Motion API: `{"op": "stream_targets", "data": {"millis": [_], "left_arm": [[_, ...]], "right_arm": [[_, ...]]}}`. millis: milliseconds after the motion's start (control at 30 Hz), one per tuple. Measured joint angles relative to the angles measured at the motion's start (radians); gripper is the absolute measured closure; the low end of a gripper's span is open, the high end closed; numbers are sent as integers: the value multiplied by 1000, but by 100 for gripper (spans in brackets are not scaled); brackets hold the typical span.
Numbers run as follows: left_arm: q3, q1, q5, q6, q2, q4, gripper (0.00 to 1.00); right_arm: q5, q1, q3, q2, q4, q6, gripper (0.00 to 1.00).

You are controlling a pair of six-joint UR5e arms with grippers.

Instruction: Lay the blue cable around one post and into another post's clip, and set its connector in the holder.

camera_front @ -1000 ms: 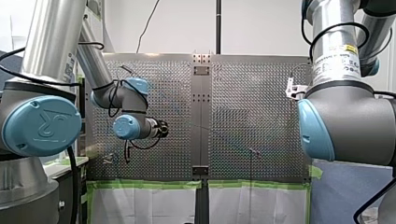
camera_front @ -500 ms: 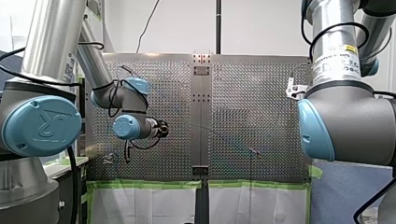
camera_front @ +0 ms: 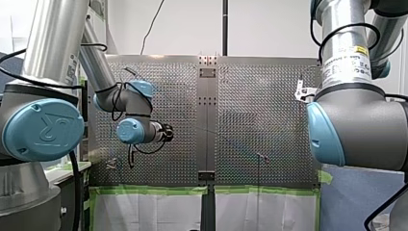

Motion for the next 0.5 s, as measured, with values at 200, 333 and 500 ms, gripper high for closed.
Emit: {"op": "stream_targets", "data": {"millis": [200,333,500], "left_arm": [[0,1,0,0,0,-1,2],[0,1,0,0,0,-2,2],[0,1,0,0,0,-3,2]], "right_arm": [[-2,0,0,0,-1,0,0],[-3,0,0,0,-1,0,0],[-17,2,0,0,-1,1,0]]}}
